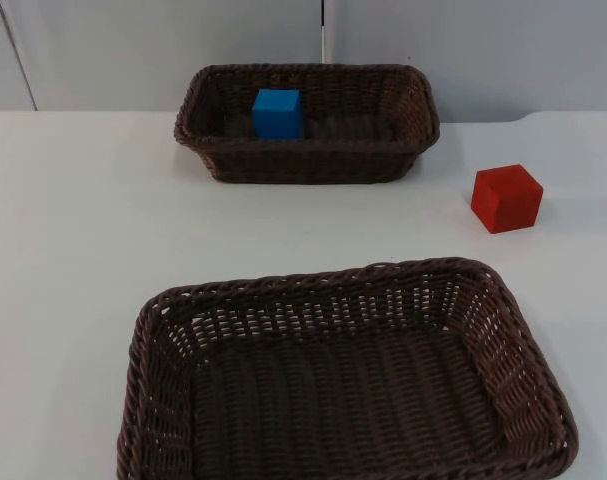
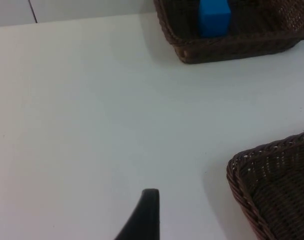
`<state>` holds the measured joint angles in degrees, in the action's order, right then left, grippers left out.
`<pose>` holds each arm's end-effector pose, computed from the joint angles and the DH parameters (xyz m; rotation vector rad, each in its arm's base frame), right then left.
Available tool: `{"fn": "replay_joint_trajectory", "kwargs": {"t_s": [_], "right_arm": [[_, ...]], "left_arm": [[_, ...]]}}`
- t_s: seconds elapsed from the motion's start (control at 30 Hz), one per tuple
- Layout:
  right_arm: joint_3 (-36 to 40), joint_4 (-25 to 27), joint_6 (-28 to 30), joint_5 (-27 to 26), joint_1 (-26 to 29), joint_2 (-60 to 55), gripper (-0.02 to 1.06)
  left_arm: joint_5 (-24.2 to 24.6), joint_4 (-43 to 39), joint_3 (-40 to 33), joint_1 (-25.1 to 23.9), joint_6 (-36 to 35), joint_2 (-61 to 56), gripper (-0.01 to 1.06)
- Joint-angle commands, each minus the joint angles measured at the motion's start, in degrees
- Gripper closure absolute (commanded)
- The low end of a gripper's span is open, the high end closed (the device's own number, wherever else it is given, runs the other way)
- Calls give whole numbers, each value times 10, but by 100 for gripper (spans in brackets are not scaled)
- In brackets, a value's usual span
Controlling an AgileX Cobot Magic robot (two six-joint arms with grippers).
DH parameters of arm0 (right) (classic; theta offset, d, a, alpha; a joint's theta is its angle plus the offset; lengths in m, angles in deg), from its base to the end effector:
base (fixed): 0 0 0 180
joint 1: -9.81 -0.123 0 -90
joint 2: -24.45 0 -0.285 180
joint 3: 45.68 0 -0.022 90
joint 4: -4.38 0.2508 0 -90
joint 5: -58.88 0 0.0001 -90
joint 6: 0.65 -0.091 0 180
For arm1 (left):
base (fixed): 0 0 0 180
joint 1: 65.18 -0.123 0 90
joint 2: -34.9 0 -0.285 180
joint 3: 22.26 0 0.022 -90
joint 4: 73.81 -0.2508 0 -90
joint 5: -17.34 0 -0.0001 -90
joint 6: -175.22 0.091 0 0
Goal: Pick up one cube with the left hand and place it into the upper basket. Pick up one cube with the right hand and place it into the lower basket.
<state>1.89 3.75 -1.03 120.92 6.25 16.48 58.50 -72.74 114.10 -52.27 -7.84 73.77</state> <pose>-0.0072 -0.0013 0.2803 -0.0562 2.0515 0.0296 0.0968 -0.0233 0.3058 0.1777 2.1566 -0.1822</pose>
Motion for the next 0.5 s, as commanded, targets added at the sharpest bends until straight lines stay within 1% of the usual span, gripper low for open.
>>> {"fn": "replay_joint_trajectory", "kwargs": {"t_s": [0.0,0.47], "right_arm": [[1,-3,0,-3,4,2,-1],[1,-3,0,-4,4,2,-1]], "left_arm": [[-3,-4,-2,-2,-4,-3,18],[-9,0,-2,-2,-4,-3,18]]}}
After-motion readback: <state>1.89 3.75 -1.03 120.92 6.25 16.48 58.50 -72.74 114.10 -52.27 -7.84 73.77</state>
